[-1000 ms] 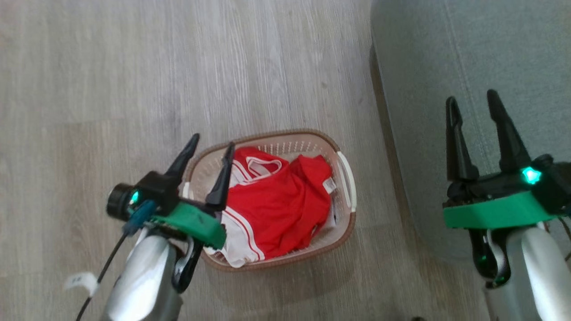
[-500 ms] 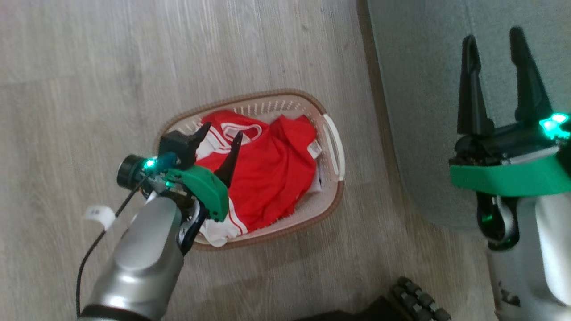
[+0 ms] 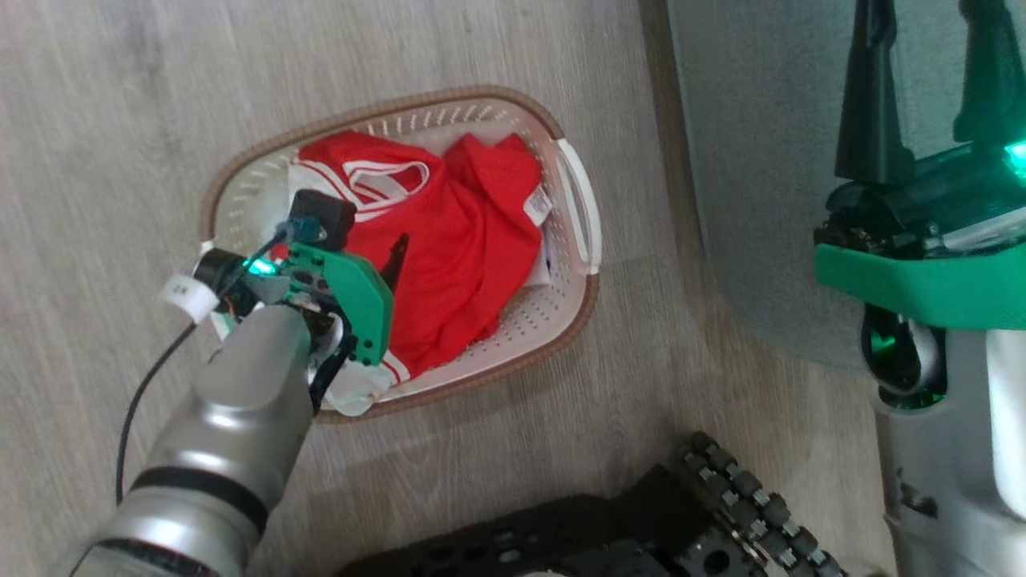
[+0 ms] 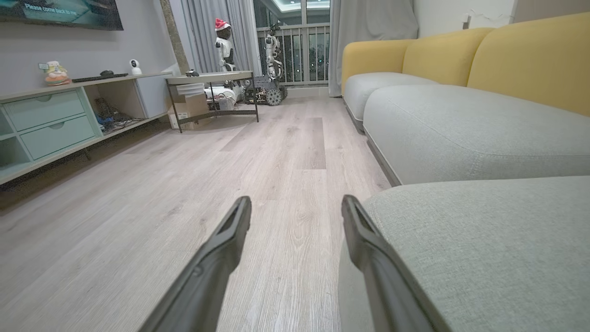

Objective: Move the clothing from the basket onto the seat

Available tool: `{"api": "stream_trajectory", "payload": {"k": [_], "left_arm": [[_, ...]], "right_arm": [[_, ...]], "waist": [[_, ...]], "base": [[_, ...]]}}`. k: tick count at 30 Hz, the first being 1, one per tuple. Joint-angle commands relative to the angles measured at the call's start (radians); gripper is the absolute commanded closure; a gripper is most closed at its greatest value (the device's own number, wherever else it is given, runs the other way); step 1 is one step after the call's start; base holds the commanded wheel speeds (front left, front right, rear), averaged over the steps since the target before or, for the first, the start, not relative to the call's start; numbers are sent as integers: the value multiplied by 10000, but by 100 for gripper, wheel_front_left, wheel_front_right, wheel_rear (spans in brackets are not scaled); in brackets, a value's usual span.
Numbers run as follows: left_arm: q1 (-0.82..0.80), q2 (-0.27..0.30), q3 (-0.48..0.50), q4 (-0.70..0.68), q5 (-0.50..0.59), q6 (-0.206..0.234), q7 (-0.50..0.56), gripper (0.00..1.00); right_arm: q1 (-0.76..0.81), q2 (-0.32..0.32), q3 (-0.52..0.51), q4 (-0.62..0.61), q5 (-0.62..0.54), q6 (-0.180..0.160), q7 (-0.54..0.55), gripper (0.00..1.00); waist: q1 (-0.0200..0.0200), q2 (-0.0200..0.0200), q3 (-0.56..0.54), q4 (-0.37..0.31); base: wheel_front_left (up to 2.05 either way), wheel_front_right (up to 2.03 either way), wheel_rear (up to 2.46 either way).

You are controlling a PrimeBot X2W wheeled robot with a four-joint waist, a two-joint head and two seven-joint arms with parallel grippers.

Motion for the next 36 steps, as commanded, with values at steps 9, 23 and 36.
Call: {"api": "stream_trajectory", "payload": {"k": [9, 23, 36], "left_arm": [[-902, 107, -402, 1290, -236, -61, 291, 0], [-1363, 278, -1407, 1976, -868, -61, 1115, 3], [-1044, 284, -2334, 1491, -1961, -61, 793, 100]], "right_arm": [[-274, 133, 485, -654, -79, -2, -61, 0], [-435, 179, 551, -793, -82, -2, -61, 0], [-439, 185, 479, -574, 55, -2, -61, 0]], "waist": [[-1, 0, 982, -481], [-1, 0, 1651, -735], [-1, 0, 771, -560]], "base": [[0, 0, 0], [0, 0, 0], [0, 0, 0]]}}
